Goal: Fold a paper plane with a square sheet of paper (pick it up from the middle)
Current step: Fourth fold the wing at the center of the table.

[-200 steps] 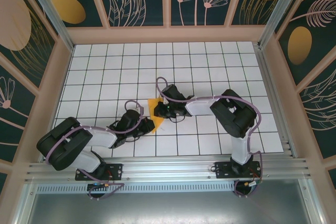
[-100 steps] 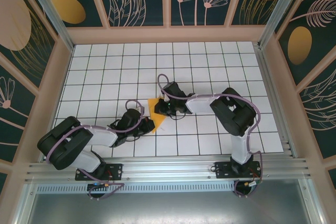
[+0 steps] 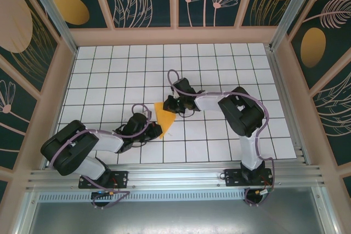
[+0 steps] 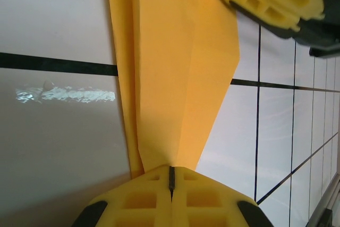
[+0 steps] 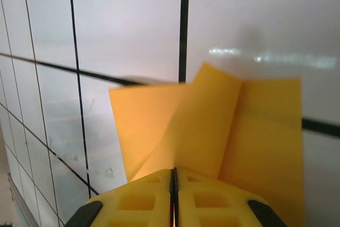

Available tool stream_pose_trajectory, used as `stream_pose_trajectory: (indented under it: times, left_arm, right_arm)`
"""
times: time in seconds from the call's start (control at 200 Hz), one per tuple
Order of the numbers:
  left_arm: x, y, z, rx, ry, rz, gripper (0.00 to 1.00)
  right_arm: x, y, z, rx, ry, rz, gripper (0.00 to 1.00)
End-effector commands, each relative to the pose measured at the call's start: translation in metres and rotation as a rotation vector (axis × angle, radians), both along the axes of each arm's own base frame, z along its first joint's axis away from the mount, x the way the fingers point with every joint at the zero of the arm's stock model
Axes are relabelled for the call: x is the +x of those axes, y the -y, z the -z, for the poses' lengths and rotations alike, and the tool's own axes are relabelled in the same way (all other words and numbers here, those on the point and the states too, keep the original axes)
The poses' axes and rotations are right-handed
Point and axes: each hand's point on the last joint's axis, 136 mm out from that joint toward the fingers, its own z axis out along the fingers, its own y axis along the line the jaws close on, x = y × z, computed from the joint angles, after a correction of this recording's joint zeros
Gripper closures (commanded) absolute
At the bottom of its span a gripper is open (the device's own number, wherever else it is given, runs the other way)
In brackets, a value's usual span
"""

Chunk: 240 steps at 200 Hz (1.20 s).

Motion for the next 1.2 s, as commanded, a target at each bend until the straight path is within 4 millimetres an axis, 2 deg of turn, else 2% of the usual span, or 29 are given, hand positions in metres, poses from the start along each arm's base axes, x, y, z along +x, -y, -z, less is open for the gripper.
stream_pose_trajectory:
  times: [0.0, 0.375, 0.63, 0.891, 1.101, 1.196]
  left_arm:
    - [-0.049, -0.051, 0.077, 0.289, -0.237, 0.009, 0.99]
    - [-0.051, -0.052, 0.08, 0.294, -0.25, 0.006, 0.99]
    - [-0.053, -0.053, 0.081, 0.294, -0.259, 0.0, 0.99]
    - [-0.053, -0.054, 0.082, 0.297, -0.26, -0.004, 0.99]
    - [-0.054, -0.055, 0.082, 0.298, -0.259, -0.004, 0.99]
    - [-0.055, -0.056, 0.081, 0.295, -0.259, -0.006, 0.99]
  right_arm:
    - [0.015, 0.009, 0.011, -0.042, 0.005, 0.023, 0.87]
    - [0.039, 0.021, 0.031, -0.043, -0.03, 0.068, 0.87]
    - [0.054, 0.021, 0.018, -0.014, -0.012, 0.077, 0.87]
    - [0.064, 0.026, 0.018, -0.035, -0.003, 0.094, 0.87]
    - [0.066, 0.033, 0.028, -0.056, -0.03, 0.103, 0.86]
    - [0.066, 0.034, 0.022, -0.06, -0.021, 0.098, 0.87]
